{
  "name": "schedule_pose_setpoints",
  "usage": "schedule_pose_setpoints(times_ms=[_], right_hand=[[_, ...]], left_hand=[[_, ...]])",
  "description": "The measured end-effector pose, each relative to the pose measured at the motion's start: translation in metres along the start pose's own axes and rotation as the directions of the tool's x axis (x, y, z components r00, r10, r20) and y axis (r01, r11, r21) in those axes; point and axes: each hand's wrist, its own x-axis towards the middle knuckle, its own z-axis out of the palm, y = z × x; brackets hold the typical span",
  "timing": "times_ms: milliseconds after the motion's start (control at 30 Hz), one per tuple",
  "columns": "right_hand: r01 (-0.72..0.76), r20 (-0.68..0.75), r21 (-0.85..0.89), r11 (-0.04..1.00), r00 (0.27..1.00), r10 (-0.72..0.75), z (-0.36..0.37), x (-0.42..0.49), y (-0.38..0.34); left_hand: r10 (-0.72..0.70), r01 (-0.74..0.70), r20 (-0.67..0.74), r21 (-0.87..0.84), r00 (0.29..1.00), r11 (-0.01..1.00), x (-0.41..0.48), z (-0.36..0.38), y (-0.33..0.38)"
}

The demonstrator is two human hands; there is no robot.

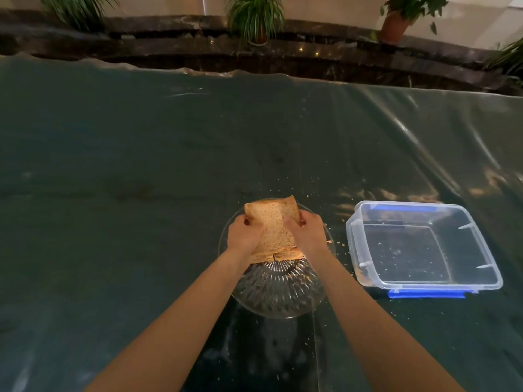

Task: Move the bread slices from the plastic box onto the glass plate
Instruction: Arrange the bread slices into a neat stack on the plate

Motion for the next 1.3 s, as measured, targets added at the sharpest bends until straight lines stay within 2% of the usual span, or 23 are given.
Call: schedule_pose_setpoints(times_ms=[167,300,700,967,1100,1200,1300], right_hand=[[0.047,-0.039,-0.022,0.999,0.998,-0.048,0.000,-0.001,0.000],[0.044,-0.054,0.026,0.999,0.998,-0.043,-0.003,-0.013,0.002],[-0.053,0.008,0.098,0.994,0.999,0.052,0.000,-0.029,0.016],[-0.026,-0.022,0.059,0.998,0.999,0.027,-0.001,-0.024,0.016],[-0.022,-0.034,-0.052,0.998,0.999,0.020,-0.001,-0.025,0.014],[-0.039,-0.033,-0.014,0.999,0.999,0.039,0.000,-0.027,0.013],[-0.060,-0.029,-0.007,0.998,0.998,0.060,0.003,-0.030,0.014]], left_hand=[[0.030,-0.031,-0.025,-0.003,0.999,1.000,-0.001,0.002,0.003],[0.055,-0.056,-0.034,-0.034,0.998,0.998,-0.012,0.003,-0.005],[0.033,-0.033,-0.063,0.004,0.997,0.999,-0.019,0.009,-0.023],[0.031,-0.029,-0.086,0.032,0.996,0.999,-0.020,0.015,-0.025],[0.058,-0.046,-0.115,0.100,0.992,0.994,-0.020,0.016,-0.025],[0.087,-0.064,-0.142,0.161,0.986,0.985,-0.019,0.017,-0.027],[0.106,-0.086,-0.128,0.152,0.986,0.985,-0.018,0.016,-0.029]])
